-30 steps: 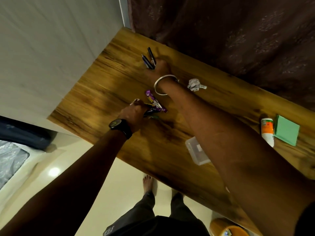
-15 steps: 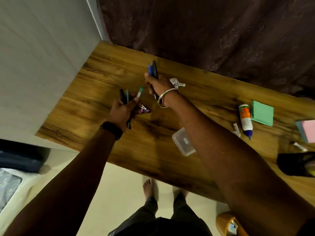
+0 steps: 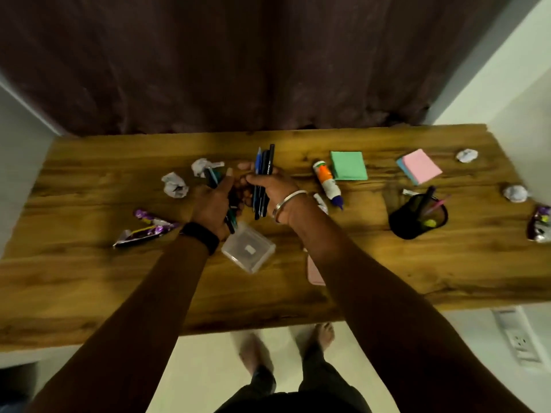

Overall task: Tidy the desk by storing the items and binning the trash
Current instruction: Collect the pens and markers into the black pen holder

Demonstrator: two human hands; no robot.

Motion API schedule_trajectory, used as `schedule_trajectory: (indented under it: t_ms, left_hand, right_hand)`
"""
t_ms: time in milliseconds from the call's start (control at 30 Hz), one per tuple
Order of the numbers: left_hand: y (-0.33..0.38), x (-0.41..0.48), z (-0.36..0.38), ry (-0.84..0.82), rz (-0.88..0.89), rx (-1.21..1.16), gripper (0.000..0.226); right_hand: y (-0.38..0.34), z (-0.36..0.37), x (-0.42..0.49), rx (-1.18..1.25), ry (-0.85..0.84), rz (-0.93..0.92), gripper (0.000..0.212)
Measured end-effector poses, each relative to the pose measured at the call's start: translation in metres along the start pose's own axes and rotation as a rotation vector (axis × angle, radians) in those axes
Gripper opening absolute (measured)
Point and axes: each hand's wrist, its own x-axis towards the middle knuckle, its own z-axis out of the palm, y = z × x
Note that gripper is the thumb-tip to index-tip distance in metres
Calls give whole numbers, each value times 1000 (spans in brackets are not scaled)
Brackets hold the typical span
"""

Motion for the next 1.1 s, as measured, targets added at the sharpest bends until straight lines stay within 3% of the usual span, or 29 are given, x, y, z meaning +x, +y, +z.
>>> schedule_trajectory:
  t_ms: [133,267,400,533,733,900,1100]
  left_hand:
    - [-11,2,58,-153,-28,-45,46]
    - [-17,-4,130,-391,-97,-116,60]
    - [-19,-13,201,-519,-156,-132,62]
    - [-20,-31,273,-607,-149,-240,55]
    - [-37,-55,352,-510,-56,-158,60]
    - [-76,-57,365,-462,-12,-50,66]
    - [-94,-54,365,-342,65,-61,42]
  right_hand:
    - [-15,-65,-23,74,102,-31,21]
    - [-31,-122,-47,175,195,-82,38]
    - [-59,-172,-76,159,263,-150,6]
    - [-97,-225,-105,160,291,-280,11]
    - [-114,-303,-131,274,468,-477,13]
    - [-90,-326,-138,82,588,-575,17]
    - [-69,-320,-129,-145,671,-577,29]
